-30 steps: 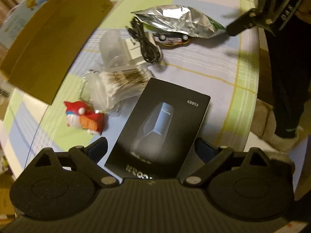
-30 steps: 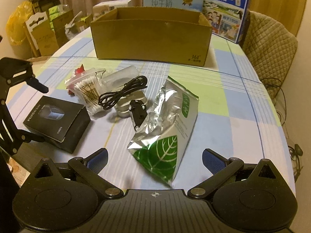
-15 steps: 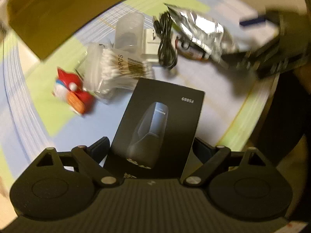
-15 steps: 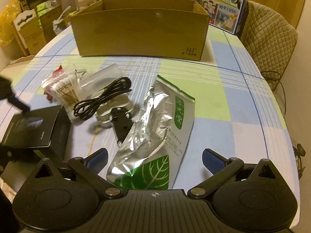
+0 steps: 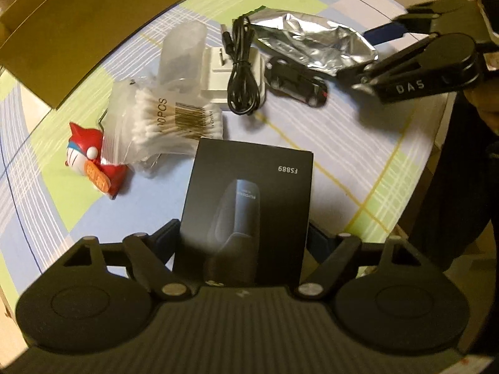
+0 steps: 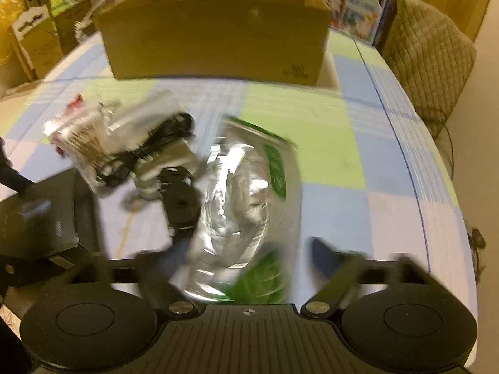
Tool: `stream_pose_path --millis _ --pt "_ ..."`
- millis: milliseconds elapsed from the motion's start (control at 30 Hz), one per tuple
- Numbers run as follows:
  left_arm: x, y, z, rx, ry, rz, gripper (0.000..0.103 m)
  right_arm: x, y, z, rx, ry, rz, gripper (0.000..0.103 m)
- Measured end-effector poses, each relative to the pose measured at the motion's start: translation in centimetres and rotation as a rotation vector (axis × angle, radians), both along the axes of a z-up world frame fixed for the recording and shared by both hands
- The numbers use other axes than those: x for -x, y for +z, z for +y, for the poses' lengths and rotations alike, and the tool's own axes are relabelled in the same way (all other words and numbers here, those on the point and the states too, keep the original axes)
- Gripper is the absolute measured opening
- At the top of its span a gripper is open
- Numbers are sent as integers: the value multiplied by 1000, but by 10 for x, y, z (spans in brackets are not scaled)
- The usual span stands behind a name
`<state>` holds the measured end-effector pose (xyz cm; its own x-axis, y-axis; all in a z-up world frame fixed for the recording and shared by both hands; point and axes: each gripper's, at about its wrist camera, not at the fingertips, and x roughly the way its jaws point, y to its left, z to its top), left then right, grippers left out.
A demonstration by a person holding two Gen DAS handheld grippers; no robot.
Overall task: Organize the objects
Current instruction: 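Grasp the black shaver box with the left tool while the right tool grasps the silver tea bag, then carry the shaver box and tea bag into the cardboard box and release both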
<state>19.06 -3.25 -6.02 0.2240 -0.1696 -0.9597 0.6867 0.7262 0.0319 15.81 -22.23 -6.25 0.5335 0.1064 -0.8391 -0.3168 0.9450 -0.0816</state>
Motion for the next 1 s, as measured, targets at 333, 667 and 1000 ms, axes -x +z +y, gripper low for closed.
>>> stream_pose_path --millis 333,667,1000 --pt "2 -5 -9 12 38 -30 81 -20 -6 0 45 81 -3 74" --pt "-4 -10 -6 40 93 -10 82 -43 -17 -7 -14 74 45 77" --pt "10 11 -10 52 136 -41 79 -38 -3 -14 -41 36 -3 38"
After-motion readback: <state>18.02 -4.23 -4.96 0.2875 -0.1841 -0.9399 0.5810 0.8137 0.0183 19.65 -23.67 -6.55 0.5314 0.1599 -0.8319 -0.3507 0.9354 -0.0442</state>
